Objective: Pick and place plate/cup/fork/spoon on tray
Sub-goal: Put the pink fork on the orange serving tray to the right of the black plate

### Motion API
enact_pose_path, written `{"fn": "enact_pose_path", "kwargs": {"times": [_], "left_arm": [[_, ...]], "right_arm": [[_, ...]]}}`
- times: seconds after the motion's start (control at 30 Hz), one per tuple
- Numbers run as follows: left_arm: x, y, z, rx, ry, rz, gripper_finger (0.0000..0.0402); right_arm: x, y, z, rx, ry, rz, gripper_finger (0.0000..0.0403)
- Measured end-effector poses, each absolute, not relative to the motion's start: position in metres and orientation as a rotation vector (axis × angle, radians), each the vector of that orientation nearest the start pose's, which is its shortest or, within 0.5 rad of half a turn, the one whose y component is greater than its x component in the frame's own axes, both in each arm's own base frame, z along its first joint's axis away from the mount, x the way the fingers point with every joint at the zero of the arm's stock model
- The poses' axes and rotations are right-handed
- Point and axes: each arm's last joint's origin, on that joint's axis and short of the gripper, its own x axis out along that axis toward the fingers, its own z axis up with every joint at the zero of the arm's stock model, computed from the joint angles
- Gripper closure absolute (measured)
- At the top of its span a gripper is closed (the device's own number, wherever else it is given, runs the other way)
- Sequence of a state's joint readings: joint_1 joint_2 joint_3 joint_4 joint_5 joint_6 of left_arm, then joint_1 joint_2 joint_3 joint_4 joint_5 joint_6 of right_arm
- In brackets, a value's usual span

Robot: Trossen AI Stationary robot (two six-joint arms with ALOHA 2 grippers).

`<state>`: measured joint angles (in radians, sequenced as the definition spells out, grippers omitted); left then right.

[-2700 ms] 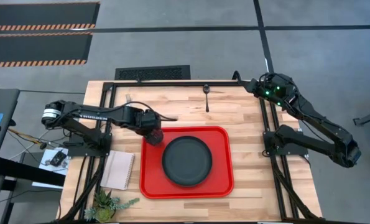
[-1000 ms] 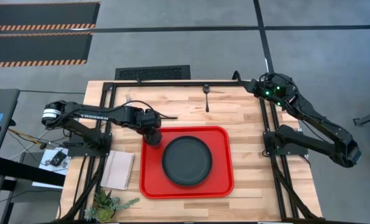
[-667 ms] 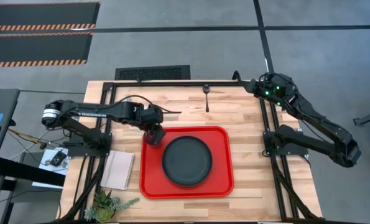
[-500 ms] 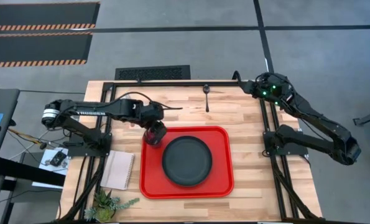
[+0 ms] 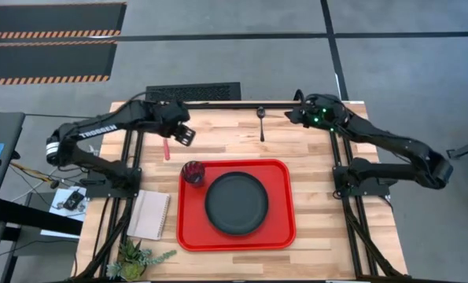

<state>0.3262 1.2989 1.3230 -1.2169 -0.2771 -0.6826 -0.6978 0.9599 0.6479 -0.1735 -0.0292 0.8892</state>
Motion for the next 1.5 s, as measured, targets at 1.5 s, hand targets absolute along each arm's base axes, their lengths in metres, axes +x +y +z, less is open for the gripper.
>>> {"fn": "enact_pose_path", "kwargs": {"times": [1.5], "left_arm": [[0.146, 0.141, 0.131, -1.002, 0.985, 1.353, 0.0177]], "right_arm": [[0.162, -0.136, 0.254, 1.002, 0.134, -0.826, 0.0132]]}}
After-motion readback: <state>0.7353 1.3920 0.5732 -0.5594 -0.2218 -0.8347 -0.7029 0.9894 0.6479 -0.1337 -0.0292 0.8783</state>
